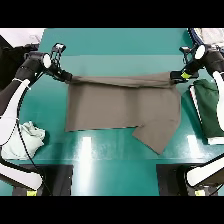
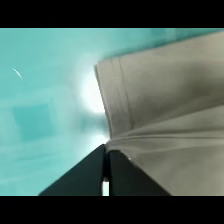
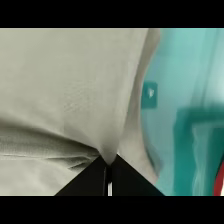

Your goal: Fold the shirts.

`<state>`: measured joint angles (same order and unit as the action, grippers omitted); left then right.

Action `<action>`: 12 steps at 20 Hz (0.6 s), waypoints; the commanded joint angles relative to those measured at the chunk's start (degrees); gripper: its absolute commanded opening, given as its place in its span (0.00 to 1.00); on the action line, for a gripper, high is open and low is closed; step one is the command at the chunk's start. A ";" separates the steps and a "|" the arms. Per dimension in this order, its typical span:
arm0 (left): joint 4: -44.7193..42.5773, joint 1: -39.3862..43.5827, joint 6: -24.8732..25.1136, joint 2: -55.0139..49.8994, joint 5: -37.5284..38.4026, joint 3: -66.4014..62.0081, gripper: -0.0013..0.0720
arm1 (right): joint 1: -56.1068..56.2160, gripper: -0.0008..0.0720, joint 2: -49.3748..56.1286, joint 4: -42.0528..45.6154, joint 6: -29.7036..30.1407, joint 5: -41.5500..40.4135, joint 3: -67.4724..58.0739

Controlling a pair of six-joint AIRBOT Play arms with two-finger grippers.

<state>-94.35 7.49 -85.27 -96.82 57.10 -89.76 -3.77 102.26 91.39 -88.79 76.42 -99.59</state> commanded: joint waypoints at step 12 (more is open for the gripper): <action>2.97 -0.04 0.22 1.70 12.72 -0.63 0.76 | -1.22 0.63 0.02 -9.77 3.56 16.37 -7.93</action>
<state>-91.42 7.49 -85.08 -96.27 65.89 -90.13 -4.34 102.28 85.76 -87.59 85.52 -104.01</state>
